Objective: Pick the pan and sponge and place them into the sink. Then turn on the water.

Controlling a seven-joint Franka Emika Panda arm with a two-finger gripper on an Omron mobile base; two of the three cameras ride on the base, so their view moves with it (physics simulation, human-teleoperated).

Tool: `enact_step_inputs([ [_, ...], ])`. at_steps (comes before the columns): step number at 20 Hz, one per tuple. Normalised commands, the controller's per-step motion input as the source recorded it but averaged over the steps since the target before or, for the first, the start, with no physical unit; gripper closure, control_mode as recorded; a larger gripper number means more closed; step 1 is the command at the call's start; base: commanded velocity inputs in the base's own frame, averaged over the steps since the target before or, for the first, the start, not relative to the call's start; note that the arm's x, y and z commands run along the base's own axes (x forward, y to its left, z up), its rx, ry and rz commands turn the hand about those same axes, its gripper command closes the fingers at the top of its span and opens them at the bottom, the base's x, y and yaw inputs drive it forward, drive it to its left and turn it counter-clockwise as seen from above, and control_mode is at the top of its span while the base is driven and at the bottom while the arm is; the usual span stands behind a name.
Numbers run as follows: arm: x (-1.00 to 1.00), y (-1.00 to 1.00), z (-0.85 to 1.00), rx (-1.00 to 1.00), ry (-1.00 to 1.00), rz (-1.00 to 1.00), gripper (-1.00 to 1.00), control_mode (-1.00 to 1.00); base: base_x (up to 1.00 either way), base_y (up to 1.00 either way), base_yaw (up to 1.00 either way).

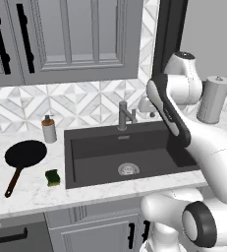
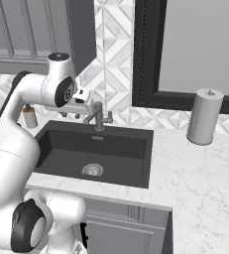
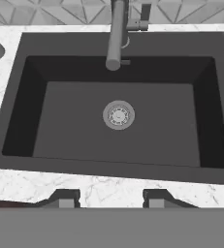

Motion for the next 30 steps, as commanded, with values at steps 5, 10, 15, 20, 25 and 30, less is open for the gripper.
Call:
enact_step_inputs([
  [5, -0.16, 0.59, -0.13, 0.00, 0.00, 0.01, -1.00, -1.00, 0.00, 0.00, 0.00],
  [10, -0.07, 1.00, -0.15, 0.00, 0.02, 0.08, -1.00, -1.00, 0.00, 0.00, 0.00],
  [15, 0.01, 1.00, -0.19, 0.00, 0.12, 0.05, -1.00, -1.00, 0.00, 0.00, 0.00],
  [20, 0.03, 1.00, -0.45, 0.00, 0.10, 0.01, -1.00, -1.00, 0.00, 0.00, 0.00],
  [25, 0.00, 0.39, -0.22, -0.03, 0.05, 0.01, -1.00, -1.00, 0.00, 0.00, 0.00],
  [30, 0.00, 0.18, -0.22, -0.06, 0.07, 0.01, -1.00, -1.00, 0.00, 0.00, 0.00],
])
